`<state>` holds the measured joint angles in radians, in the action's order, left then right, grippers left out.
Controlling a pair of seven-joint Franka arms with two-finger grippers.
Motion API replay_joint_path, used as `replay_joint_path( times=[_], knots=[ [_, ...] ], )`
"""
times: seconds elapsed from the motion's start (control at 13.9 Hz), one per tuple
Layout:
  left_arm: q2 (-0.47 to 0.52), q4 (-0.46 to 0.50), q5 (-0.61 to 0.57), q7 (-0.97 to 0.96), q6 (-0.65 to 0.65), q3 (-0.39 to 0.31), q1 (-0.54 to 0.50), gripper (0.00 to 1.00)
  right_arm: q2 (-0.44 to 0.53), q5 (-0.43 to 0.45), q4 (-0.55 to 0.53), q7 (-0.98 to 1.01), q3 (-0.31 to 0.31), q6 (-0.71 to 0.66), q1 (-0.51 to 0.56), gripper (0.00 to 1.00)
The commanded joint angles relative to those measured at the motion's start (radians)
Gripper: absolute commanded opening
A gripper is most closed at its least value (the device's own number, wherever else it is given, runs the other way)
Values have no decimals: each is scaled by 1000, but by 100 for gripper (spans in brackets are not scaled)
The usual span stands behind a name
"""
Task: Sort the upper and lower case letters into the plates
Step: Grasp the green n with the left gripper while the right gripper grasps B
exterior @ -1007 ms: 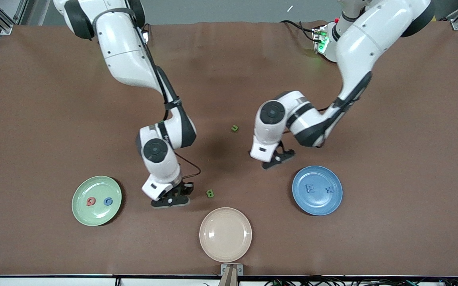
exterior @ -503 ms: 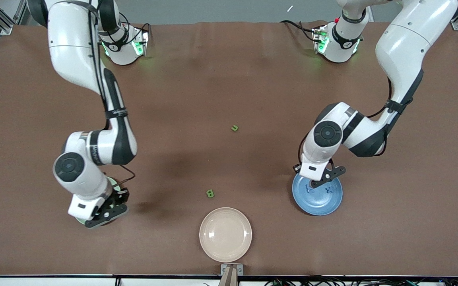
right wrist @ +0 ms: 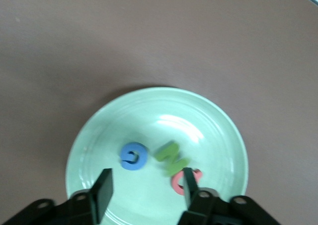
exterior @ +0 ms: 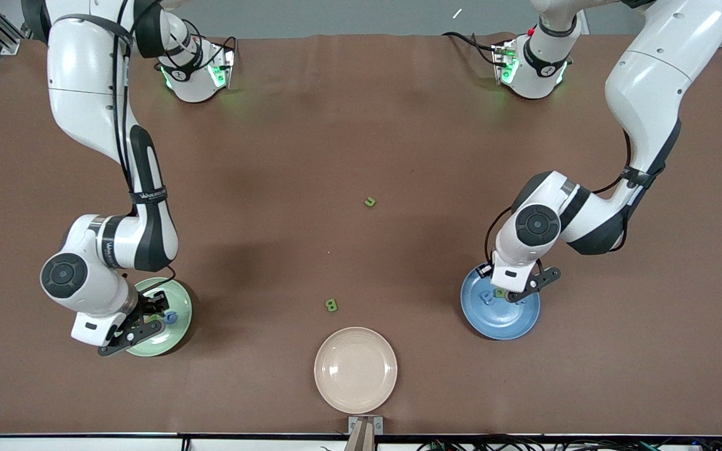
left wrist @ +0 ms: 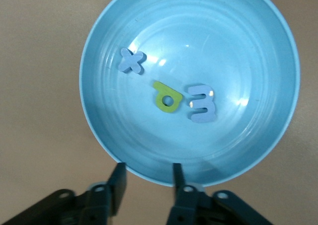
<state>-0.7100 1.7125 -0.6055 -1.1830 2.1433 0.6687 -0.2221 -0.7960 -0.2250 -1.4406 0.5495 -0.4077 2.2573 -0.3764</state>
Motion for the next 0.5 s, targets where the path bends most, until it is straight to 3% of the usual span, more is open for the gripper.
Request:
replay_joint_path(
  times=[0.0,0.14,0.22,0.43],
  knots=[
    [1,-11,7,-24,-5,8,16,93,23,-59,-24,-3,15,12,-34,89],
    [0,-17,18,-44,-5,15,55,82,23,-147,-23,-69,15,13,-90,89],
    [-2,-20,29,-49,-3,15,90,85,23,-189,-18,-144,14,18,-135,89],
    [-2,-56,107,-64,0,15,199,88,12,-197,11,-406,13,40,-248,89]
  ],
)
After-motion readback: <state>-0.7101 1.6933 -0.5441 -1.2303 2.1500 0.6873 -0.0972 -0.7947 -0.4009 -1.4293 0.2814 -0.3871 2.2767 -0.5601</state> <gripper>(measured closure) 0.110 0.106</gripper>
